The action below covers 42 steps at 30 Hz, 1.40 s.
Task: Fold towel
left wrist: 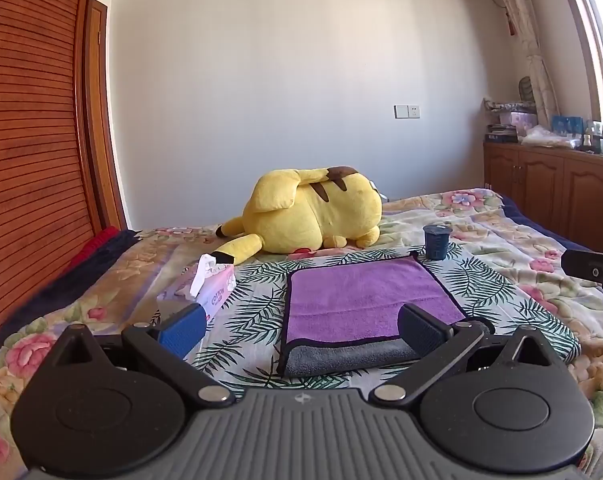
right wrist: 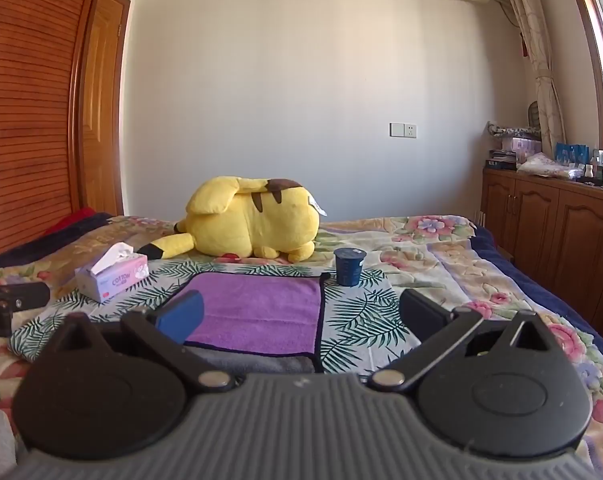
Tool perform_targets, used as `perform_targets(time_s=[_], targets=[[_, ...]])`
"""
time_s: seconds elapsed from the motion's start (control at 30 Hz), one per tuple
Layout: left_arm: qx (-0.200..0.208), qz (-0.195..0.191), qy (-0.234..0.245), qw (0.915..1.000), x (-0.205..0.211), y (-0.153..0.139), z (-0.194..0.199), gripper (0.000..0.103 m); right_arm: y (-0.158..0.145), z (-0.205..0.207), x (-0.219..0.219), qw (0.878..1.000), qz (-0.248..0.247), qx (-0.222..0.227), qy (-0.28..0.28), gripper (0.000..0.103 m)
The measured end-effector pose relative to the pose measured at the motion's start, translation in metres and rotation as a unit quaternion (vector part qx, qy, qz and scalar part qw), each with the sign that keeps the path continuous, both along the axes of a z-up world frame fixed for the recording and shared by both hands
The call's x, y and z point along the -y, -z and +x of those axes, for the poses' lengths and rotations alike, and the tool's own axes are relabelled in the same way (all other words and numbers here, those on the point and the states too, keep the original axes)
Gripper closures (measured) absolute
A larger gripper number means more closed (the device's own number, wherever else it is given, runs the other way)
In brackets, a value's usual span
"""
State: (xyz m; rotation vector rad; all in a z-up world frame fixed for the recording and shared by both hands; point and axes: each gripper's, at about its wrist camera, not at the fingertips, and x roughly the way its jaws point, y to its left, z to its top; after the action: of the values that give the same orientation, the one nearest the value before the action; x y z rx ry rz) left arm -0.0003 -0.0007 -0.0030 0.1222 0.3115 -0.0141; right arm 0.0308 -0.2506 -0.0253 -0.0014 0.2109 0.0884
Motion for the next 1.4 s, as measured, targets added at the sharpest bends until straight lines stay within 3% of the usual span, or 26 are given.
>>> perform_targets(time_s=[1.4], targets=[[-0.001,0.002,0.000,1.0000,-0.0002,-0.0013,0.0002,0.016,0.0007,0.0006,-0.0028,1.000,0.000,-0.002,-0.001,0.000]])
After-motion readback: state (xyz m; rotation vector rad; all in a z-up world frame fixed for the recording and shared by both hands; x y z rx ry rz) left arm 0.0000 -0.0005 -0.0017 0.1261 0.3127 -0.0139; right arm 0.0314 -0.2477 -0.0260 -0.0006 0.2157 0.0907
